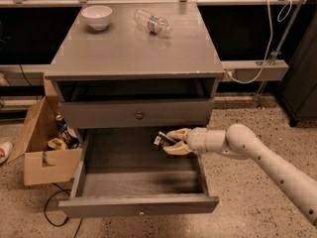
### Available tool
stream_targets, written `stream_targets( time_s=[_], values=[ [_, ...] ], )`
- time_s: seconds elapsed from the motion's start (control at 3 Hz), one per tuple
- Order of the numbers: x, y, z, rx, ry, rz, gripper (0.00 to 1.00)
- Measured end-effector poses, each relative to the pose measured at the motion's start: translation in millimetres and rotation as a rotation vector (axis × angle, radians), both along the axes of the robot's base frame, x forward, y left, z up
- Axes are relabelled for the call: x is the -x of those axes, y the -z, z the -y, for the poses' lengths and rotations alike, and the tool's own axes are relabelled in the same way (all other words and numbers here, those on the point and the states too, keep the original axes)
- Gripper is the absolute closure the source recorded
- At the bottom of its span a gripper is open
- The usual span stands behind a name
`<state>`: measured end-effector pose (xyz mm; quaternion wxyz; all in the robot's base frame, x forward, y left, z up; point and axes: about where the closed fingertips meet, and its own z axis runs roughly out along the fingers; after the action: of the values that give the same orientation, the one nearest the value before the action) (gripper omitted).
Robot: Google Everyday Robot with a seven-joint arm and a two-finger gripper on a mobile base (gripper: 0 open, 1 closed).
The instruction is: Pick rxbar chocolate from middle drawer and place on counter
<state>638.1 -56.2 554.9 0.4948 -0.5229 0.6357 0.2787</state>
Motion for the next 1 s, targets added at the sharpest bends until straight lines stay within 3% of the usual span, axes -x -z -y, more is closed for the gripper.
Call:
stream_targets(
  time_s=[0.33, 0.67, 1.0],
  values=[
    [0, 0, 0, 0.000, -0.001, 0.000, 1.00],
    [7, -18, 3, -0.036, -0.006, 0.044, 1.00],
    [32, -100, 23, -0.082, -0.034, 0.195, 1.00]
  ],
)
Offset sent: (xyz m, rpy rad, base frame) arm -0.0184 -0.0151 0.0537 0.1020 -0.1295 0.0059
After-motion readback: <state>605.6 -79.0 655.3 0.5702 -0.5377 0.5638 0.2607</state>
